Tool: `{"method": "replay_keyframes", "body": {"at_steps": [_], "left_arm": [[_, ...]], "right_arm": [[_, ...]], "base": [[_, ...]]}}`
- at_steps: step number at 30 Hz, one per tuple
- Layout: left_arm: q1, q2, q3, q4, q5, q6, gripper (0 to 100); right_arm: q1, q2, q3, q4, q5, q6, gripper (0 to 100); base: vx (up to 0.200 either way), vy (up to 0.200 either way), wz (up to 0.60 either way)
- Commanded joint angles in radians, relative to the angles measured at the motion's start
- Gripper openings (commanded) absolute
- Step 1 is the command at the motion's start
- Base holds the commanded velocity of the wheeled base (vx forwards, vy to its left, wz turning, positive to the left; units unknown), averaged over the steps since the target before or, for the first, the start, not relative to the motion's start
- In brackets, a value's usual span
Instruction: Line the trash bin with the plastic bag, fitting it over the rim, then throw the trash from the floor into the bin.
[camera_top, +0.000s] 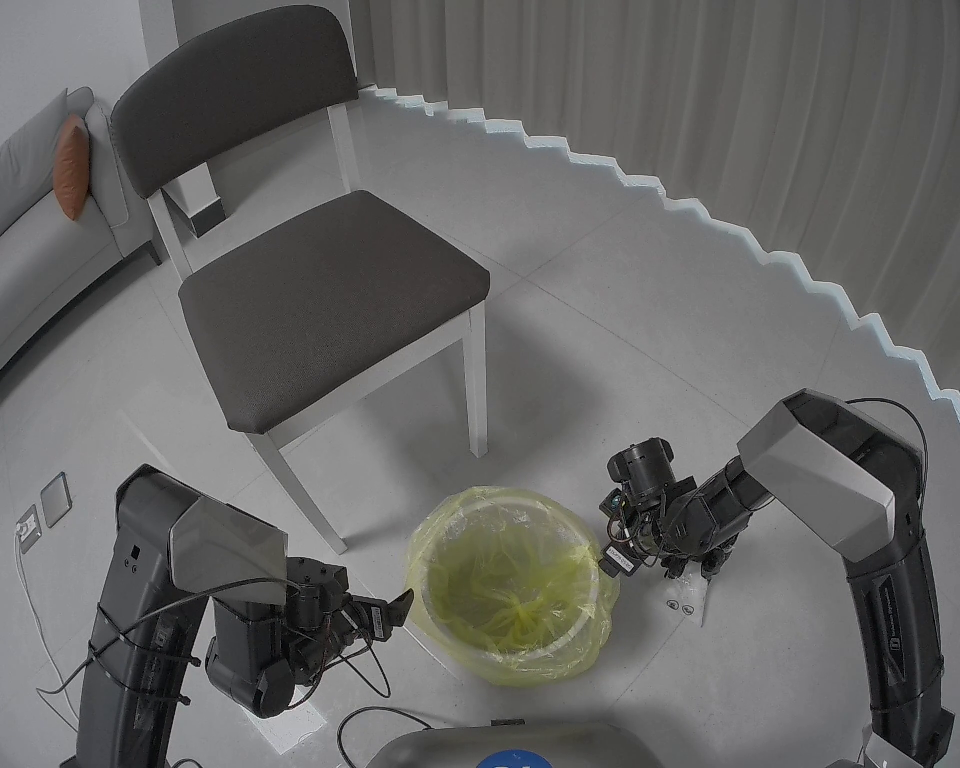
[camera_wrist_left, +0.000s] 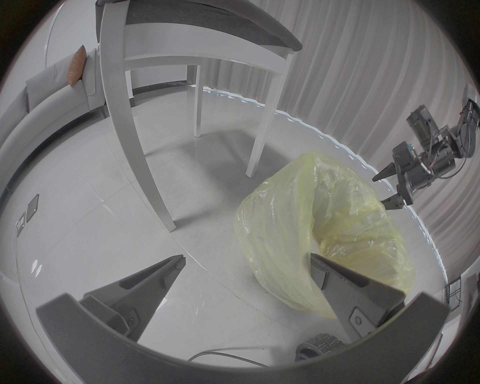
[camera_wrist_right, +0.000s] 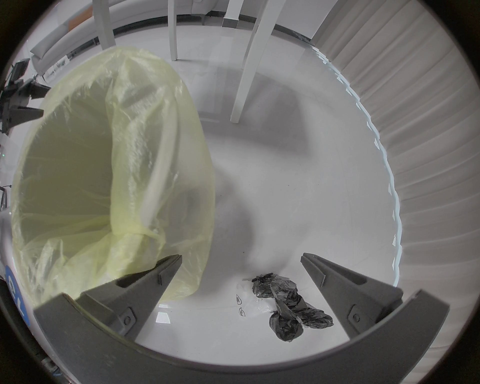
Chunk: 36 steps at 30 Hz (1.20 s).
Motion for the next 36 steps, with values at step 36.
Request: {"method": "replay_keyframes", "body": {"at_steps": [36], "left_arm": [[0.063, -0.194, -0.014, 0.008, -0.018, 0.088, 100]], "right_arm": [[-0.024, -0.381, 0.181, -0.002, 0.011, 0.003, 100]], "base": [[0.0, 0.0, 0.0]]}}
